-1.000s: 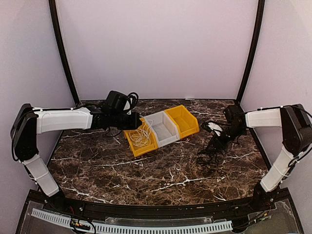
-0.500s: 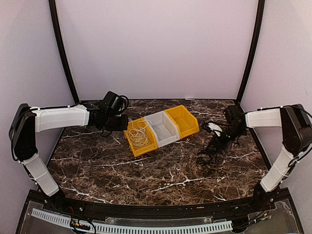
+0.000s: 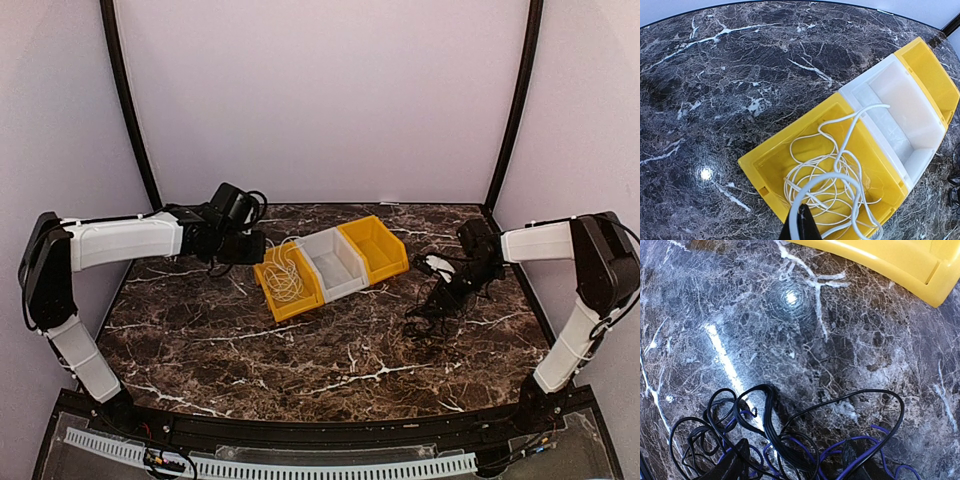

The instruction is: Untangle the cables

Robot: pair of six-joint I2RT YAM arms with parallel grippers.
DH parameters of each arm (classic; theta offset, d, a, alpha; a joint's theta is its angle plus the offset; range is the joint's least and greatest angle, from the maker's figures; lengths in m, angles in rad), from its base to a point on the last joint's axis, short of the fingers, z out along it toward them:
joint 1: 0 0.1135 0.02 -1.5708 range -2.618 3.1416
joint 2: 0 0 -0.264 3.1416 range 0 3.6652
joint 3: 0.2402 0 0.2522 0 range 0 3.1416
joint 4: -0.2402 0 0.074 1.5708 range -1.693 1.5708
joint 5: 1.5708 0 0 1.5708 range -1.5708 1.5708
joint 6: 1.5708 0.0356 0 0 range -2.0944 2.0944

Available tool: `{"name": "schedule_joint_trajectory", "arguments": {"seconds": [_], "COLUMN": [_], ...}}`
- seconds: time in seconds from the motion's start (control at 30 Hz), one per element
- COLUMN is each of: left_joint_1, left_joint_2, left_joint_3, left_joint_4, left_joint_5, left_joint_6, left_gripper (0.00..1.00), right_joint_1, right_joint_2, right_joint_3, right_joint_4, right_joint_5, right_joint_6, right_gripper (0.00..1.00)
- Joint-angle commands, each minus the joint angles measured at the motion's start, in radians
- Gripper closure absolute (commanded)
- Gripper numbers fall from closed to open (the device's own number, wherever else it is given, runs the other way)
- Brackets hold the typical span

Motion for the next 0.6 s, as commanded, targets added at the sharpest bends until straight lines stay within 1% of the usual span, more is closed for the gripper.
{"name": "schedule_joint_trajectory", "arguments": {"seconds": [0.0, 0.17, 0.27, 0.33, 0.43, 0.57], "left_joint_1": [-0.002, -0.002, -0.002, -0.002, -0.002, -0.002], "left_joint_2": [0.011, -0.074, -0.181, -0.221, -0.219, -0.139], "left_joint_3": [0.058, 0.036, -0.037, -0.072, -0.083, -0.037], "left_joint_4": [-0.039, -0.144, -0.164, -0.163, -0.142, -0.087], "left_joint_5": [0.000, -0.053, -0.042, -0.015, 0.021, 0.052], "left_joint_6": [0.009, 0.036, 0.021, 0.007, 0.000, 0.006], "left_gripper": [1.00, 1.00, 1.00, 1.00, 1.00, 1.00], "right_joint_1": [-0.004, -0.005, -0.005, -0.005, -0.005, -0.005], "right_joint_2": [-0.008, 0.000, 0.007, 0.014, 0.021, 0.018], "right_joint_3": [0.004, 0.005, 0.008, 0.011, 0.015, 0.017], "right_joint_4": [-0.011, -0.011, -0.014, -0.013, -0.014, -0.022], "right_joint_5": [-0.011, -0.018, -0.025, -0.026, -0.028, -0.028], "right_joint_6": [-0.003, -0.006, -0.007, -0.009, -0.012, -0.012], "right_gripper": [0.40, 0.40, 0.40, 0.40, 0.40, 0.40]}}
